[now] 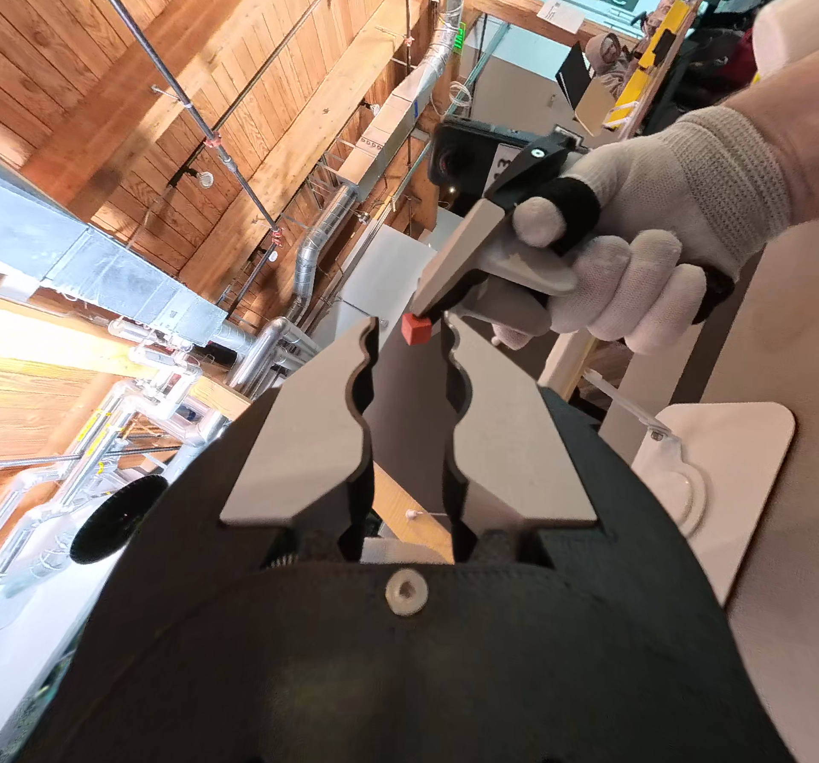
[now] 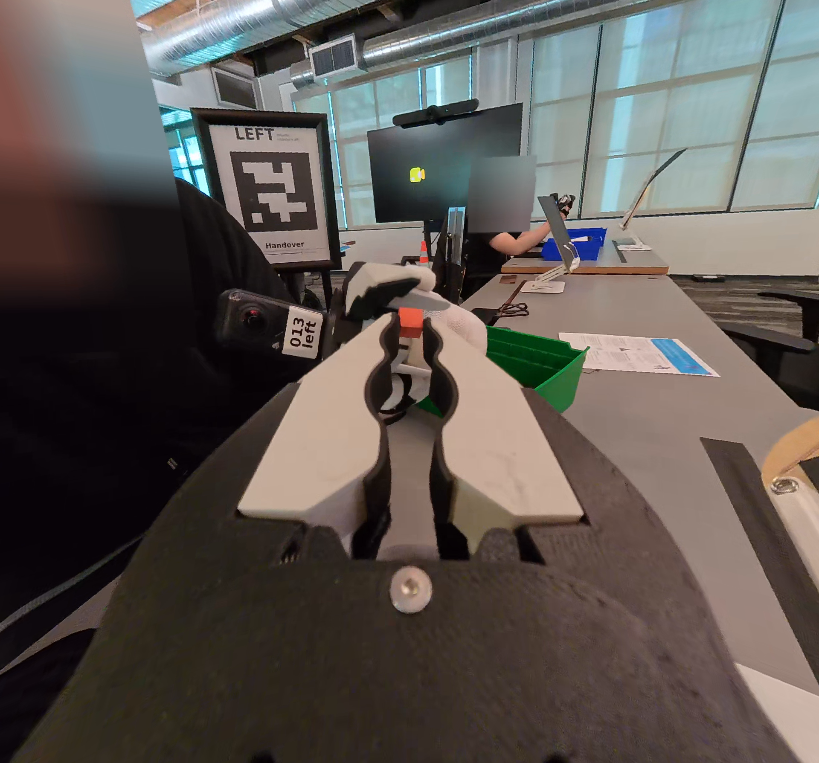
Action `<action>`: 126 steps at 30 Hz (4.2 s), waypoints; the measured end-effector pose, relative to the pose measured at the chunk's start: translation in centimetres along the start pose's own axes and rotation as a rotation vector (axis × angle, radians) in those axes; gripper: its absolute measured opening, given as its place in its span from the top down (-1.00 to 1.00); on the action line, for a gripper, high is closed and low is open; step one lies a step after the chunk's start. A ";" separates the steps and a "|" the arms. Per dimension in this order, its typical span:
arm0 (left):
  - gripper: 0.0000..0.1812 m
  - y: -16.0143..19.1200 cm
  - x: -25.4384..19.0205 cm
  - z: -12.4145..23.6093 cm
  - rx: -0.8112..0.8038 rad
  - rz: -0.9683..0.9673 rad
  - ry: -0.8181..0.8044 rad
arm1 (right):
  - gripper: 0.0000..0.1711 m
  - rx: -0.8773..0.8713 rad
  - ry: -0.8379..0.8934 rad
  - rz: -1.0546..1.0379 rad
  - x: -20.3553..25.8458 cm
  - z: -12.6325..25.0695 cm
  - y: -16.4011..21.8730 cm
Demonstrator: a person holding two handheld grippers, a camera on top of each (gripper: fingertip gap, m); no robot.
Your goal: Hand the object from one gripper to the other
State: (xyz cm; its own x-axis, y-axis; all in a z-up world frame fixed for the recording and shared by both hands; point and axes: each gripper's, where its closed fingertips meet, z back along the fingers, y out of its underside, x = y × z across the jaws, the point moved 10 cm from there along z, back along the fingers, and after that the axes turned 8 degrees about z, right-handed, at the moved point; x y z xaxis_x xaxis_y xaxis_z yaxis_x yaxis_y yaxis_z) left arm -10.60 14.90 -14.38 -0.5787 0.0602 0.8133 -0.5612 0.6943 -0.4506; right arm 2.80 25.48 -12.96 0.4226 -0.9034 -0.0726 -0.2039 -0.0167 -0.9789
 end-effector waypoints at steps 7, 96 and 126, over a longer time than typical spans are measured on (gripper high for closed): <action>0.85 0.4 -0.2 0.0 0.002 -0.028 -0.028 | 0.92 -0.028 -0.005 -0.016 -0.3 0.0 0.2; 0.69 1.7 6.3 1.4 -0.042 0.553 -0.090 | 0.92 -0.317 0.471 0.357 1.2 -5.1 -4.3; 0.91 1.6 5.3 1.7 0.008 0.049 -0.266 | 0.91 -0.614 0.221 -0.132 -1.6 -8.5 1.3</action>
State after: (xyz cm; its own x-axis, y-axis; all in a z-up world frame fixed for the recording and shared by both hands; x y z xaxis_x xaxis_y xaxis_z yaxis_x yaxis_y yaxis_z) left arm -15.62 15.09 -11.39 -0.7399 -0.0978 0.6655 -0.5326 0.6896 -0.4908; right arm -5.65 23.27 -12.50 0.3013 -0.9424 0.1453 -0.6564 -0.3155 -0.6852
